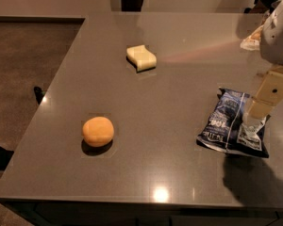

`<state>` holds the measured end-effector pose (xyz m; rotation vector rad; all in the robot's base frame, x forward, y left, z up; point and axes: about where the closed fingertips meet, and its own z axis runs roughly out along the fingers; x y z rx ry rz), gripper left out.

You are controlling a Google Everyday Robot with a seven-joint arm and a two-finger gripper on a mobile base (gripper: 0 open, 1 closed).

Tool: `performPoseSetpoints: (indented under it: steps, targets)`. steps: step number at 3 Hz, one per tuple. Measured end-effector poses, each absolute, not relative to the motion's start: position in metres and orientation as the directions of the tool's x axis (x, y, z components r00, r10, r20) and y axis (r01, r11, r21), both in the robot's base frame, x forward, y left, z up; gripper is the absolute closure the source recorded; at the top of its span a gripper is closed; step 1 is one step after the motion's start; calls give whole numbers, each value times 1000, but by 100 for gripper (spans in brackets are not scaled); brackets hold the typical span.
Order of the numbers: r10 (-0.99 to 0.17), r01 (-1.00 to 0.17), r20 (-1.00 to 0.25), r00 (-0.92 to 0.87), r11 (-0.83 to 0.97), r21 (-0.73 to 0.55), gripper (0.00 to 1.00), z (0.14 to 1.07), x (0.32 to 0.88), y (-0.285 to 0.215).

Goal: Move blue chip bag near orange

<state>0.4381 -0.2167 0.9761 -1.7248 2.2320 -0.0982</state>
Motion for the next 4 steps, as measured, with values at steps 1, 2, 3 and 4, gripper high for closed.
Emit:
performPoseSetpoints:
  steps: [1, 2, 3, 4]
  targets:
    - [-953, -931, -207, -221, 270, -246, 0, 976, 438, -217]
    - [-968, -940, -174, -182, 224, -259, 0, 968, 442, -223]
    - [-986, -959, -131, -105, 135, -249, 0, 952, 448, -236]
    - [-995, -977, -96, 2, 18, -211, 0, 935, 453, -247]
